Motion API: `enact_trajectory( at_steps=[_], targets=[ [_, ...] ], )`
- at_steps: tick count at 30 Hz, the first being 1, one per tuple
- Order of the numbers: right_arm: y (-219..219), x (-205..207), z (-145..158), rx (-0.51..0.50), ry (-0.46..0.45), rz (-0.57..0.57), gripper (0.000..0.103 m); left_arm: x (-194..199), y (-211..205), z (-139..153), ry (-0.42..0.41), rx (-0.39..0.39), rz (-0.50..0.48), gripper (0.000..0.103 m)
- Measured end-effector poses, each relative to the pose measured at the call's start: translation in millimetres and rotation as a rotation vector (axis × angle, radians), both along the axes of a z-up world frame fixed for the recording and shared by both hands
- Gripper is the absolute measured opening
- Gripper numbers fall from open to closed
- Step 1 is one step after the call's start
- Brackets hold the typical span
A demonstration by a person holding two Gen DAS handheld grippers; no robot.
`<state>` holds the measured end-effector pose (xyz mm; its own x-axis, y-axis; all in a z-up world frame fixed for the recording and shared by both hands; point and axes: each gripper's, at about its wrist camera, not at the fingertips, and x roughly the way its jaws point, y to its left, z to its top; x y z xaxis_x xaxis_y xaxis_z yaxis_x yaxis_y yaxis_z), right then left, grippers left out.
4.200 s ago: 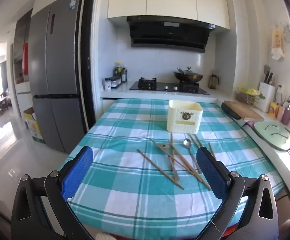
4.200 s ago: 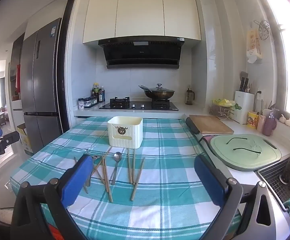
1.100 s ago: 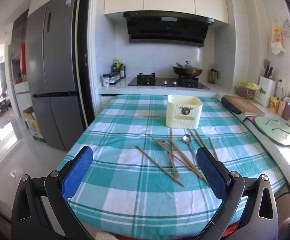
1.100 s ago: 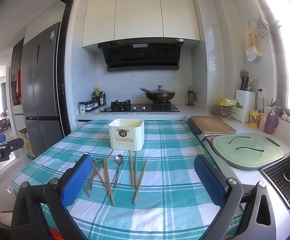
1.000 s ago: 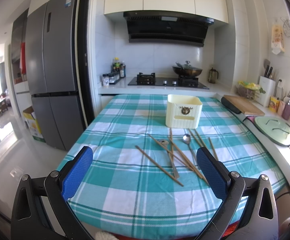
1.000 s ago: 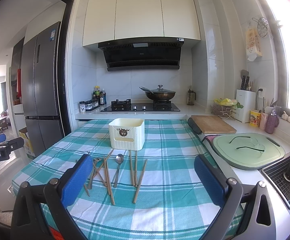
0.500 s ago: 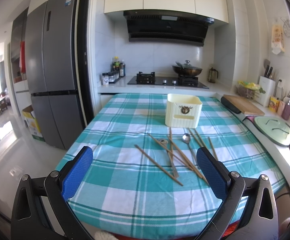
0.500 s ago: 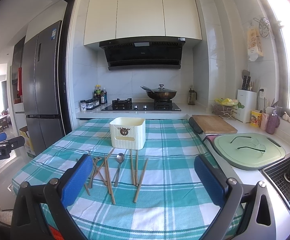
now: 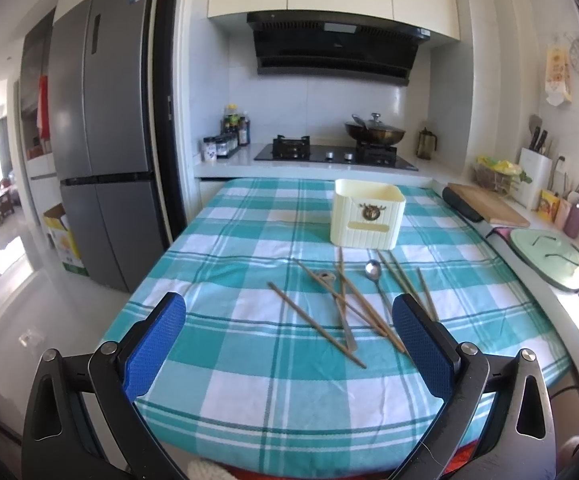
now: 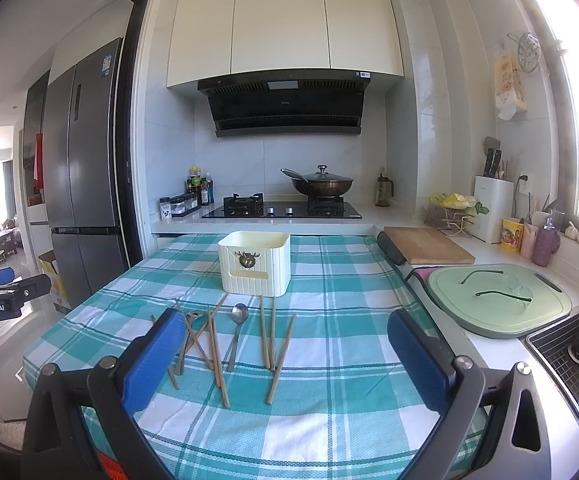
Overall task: Organize utensils
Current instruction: 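Lower the left tool onto a single wooden chopstick and close it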
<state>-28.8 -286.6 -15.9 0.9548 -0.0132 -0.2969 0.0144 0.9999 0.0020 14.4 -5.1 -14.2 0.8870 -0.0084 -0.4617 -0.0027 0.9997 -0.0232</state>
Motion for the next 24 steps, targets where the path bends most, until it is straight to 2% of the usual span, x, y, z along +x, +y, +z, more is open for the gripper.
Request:
enact_trajectory(
  at_steps=[7, 14, 17, 20, 24],
  targets=[
    [-1, 11, -5, 0.000, 0.020, 0.001, 0.103, 24, 4, -4, 0.019, 0.006, 0.027, 0.103],
    [-7, 30, -7, 0.003, 0.042, -0.005, 0.103, 66, 8, -17, 0.055, 0.013, 0.062, 0.103],
    [-12, 44, -9, 0.006, 0.055, -0.002, 0.103, 98, 9, -35, 0.113, -0.008, 0.063, 0.103],
    [-20, 62, -13, -0.006, 0.077, -0.015, 0.103, 131, 11, -62, 0.213, -0.067, 0.059, 0.103],
    [-36, 93, -29, -0.025, 0.165, -0.042, 0.103, 159, 7, -97, 0.311, -0.098, 0.072, 0.103]
  ],
)
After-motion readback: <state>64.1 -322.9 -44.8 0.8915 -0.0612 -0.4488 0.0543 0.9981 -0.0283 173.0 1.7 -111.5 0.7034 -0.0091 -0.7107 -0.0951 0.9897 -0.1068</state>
